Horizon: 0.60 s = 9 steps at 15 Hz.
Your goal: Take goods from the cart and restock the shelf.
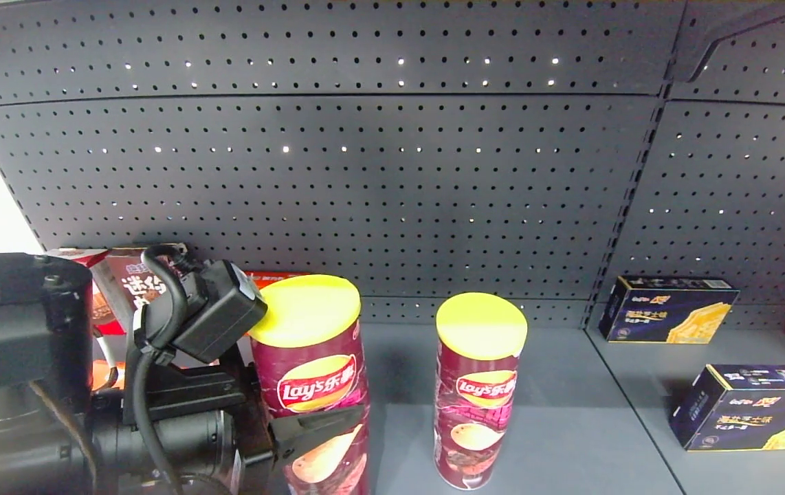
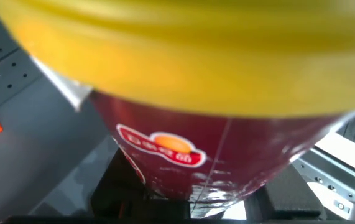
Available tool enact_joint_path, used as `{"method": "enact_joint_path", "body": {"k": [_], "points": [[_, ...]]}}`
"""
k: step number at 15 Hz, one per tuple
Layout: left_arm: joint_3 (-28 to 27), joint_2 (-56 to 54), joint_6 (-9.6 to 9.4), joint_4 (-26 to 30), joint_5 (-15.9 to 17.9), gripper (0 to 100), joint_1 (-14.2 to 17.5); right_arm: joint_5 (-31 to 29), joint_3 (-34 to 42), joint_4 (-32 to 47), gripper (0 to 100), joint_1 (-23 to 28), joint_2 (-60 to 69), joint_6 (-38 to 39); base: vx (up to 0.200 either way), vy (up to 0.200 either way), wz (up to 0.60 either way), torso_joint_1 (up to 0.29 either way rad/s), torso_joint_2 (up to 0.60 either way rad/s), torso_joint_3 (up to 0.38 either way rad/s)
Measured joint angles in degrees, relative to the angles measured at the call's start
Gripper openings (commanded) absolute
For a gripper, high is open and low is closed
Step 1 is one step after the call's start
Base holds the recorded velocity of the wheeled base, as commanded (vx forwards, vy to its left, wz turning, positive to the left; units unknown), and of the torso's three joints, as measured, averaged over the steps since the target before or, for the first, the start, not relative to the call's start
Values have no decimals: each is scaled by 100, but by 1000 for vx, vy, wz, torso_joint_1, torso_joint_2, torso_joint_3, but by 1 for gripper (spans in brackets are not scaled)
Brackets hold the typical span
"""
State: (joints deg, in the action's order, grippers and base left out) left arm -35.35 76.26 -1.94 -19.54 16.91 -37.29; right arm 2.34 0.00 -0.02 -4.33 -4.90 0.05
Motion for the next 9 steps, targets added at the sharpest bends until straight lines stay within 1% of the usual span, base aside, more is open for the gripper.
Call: {"method": "enact_joint_path", "body": {"k": [1, 3, 4, 6, 7, 8, 9], "points": [[11, -27, 5, 4, -9, 0, 9, -255, 0, 0, 100, -18, 2, -2, 0, 0, 0, 0, 0, 0], [60, -72, 9, 9, -11, 0, 33, -274, 0, 2, 100, 26, 9, -7, 0, 0, 0, 0, 0, 0], [63, -85, 9, 4, -11, 0, 44, -277, 0, 2, 100, 188, 5, -7, 0, 0, 0, 0, 0, 0], [71, -99, 11, 6, -11, 0, 52, -244, 0, 2, 100, 722, -33, -18, 0, 0, 0, 0, 0, 0], [63, -101, 11, 11, -11, 0, 56, -133, 0, 2, 100, 879, -35, -32, 0, 0, 0, 0, 0, 0], [44, -101, 9, 11, -7, 0, 56, -78, 0, 0, 100, 931, -28, -32, 0, 0, 0, 0, 0, 0], [0, -91, 11, 22, 20, 0, 56, 111, 0, -2, 100, 953, -22, -21, 0, 0, 0, 0, 0, 0]]}}
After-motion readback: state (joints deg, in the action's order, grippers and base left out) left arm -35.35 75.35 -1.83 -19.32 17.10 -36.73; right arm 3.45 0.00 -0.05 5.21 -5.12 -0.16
